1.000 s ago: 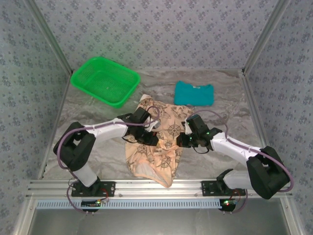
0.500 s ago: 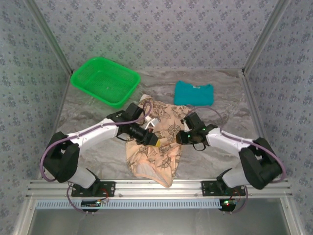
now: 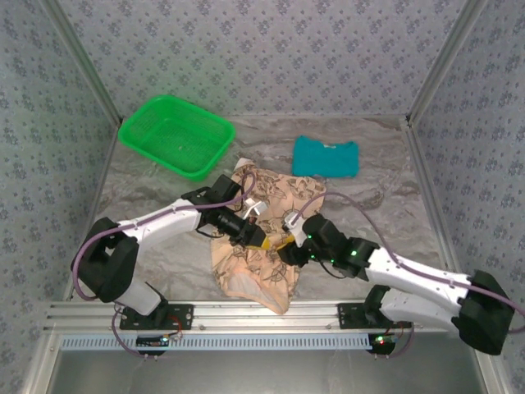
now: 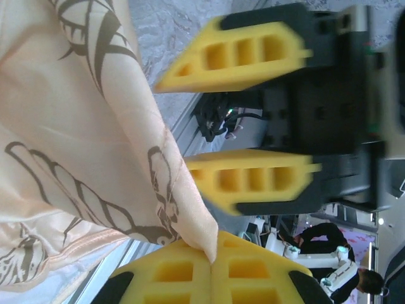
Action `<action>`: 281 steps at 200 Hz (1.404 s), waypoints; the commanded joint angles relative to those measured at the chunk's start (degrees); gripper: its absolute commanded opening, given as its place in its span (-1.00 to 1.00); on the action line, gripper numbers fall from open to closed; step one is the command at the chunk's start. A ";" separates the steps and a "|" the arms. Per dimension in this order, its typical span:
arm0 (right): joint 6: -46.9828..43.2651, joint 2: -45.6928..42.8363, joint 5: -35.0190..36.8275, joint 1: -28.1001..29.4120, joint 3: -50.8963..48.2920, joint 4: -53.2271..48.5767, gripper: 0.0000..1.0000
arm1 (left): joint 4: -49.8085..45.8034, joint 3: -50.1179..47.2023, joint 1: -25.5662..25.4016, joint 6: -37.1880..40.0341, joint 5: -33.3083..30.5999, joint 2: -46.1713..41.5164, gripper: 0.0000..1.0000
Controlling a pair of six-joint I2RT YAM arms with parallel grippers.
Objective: Fold the inside-out t-shirt
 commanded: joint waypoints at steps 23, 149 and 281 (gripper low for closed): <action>-3.43 6.28 2.18 0.50 0.89 11.40 -0.10 | -2.01 0.70 -2.00 6.73 4.35 1.71 -1.00; -4.98 -4.12 -20.38 -19.28 -0.38 0.03 -1.00 | -10.10 0.42 0.29 12.52 -22.43 7.35 -0.98; -8.00 6.14 -2.61 -2.58 1.35 2.01 0.05 | 2.03 -0.41 -2.74 6.22 -27.63 6.59 -0.31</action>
